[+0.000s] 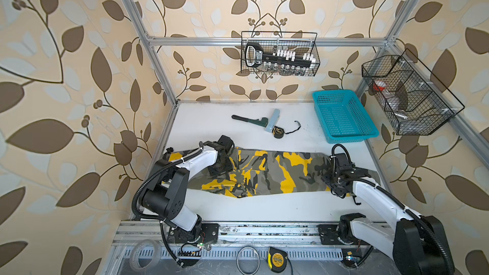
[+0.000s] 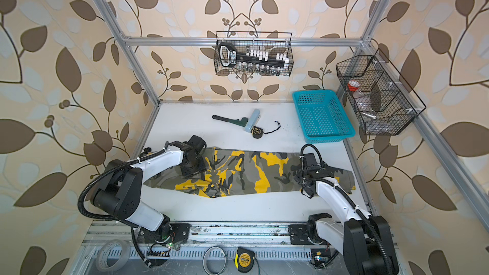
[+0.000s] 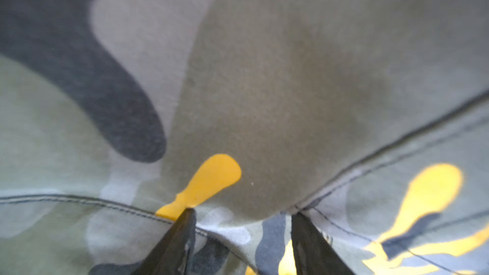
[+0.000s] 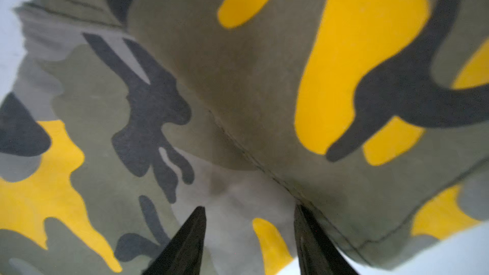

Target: Fold and stack the trousers

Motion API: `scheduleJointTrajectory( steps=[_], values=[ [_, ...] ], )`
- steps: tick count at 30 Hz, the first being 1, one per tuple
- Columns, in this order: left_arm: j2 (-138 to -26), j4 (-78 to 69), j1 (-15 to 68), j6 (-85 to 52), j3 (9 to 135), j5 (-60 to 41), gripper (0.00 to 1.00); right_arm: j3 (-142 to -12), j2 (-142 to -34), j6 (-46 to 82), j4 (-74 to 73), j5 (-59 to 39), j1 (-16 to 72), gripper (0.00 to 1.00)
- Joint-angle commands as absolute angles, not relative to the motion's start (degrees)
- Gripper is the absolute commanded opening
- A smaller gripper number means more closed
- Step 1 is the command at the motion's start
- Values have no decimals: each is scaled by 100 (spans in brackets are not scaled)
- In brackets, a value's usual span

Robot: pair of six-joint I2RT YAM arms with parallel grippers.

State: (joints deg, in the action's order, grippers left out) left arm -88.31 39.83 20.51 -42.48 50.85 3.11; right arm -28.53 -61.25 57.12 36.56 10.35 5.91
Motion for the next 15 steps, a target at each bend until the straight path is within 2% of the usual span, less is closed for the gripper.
scheduleJointTrajectory(
  steps=[1,3,6,9,13,15],
  values=[
    [-8619,4195,1986,-4000,5337,281,60,-3204,-5871,5579,4615,1509,123,58],
    [-8621,4145,1986,-3982,5392,225,60,-3079,-5713,5331,4254,1028,-361,59],
    [-8679,4092,1986,-3980,5445,140,60,-3020,-5915,5095,3792,465,-505,59],
    [-8727,4030,1986,-3954,5454,29,61,-3036,-6168,5043,3468,165,-221,58],
    [-8752,3984,1986,-3920,5409,41,61,-3121,-6269,5084,3452,509,394,58],
    [-8788,3938,1986,-3919,5350,26,61,-3040,-6457,5215,3494,499,423,58]
  ],
)
